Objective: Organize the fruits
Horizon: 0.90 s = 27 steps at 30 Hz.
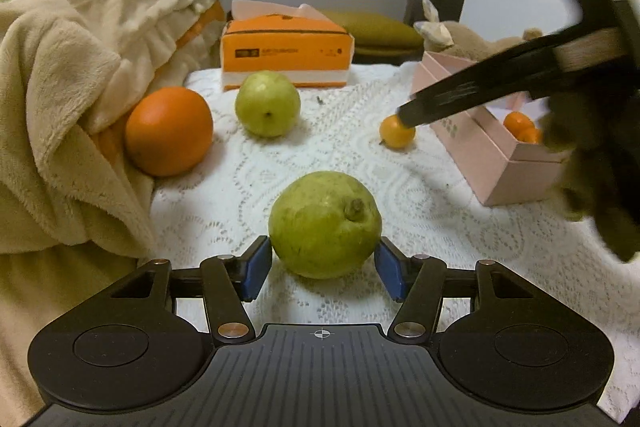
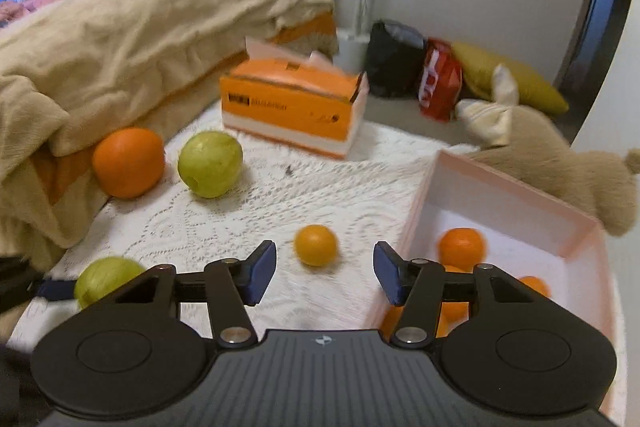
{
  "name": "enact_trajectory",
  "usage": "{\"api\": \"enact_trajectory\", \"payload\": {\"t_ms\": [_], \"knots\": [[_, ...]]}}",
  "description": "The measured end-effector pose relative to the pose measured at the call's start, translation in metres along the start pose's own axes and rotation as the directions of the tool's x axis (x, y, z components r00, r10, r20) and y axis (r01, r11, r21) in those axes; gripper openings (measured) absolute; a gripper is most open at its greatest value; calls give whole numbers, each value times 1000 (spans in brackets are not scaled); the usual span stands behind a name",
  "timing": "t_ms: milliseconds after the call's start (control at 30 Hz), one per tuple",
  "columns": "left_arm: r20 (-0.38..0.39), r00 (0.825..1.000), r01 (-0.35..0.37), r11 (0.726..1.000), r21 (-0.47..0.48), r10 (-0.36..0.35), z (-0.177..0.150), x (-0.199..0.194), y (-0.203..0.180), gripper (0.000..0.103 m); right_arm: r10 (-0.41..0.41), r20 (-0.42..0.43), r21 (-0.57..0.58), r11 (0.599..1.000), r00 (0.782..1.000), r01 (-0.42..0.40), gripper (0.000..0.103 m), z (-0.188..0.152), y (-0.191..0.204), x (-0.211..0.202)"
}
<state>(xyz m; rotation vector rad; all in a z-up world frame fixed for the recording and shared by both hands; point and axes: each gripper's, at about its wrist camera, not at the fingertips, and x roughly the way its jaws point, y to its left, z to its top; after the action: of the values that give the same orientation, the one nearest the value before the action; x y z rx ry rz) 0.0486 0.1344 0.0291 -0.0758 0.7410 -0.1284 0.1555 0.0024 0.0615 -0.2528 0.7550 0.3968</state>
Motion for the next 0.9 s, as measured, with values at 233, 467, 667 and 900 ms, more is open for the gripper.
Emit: {"api": "enact_trajectory", "payload": {"t_ms": [233,467,667,900], "knots": [[21,998,57,996,-62,-56,-2,-1,13,62,-116,-108,4,993,987,118,52,11,17,49],[22,998,61,996,-66,-59,-2,-1,12,62,-174,-98,-100,981,980,164,32,9,31,56],[21,998,62,995,-73,-60,-2,-1,13,62,-47,-31,-111,993,998,43,32,-7,40,2],[14,997,80,993,-84,-79,-2,0,16,62,38,24,-63,997,999,-36,32,-61,15,-65]]}}
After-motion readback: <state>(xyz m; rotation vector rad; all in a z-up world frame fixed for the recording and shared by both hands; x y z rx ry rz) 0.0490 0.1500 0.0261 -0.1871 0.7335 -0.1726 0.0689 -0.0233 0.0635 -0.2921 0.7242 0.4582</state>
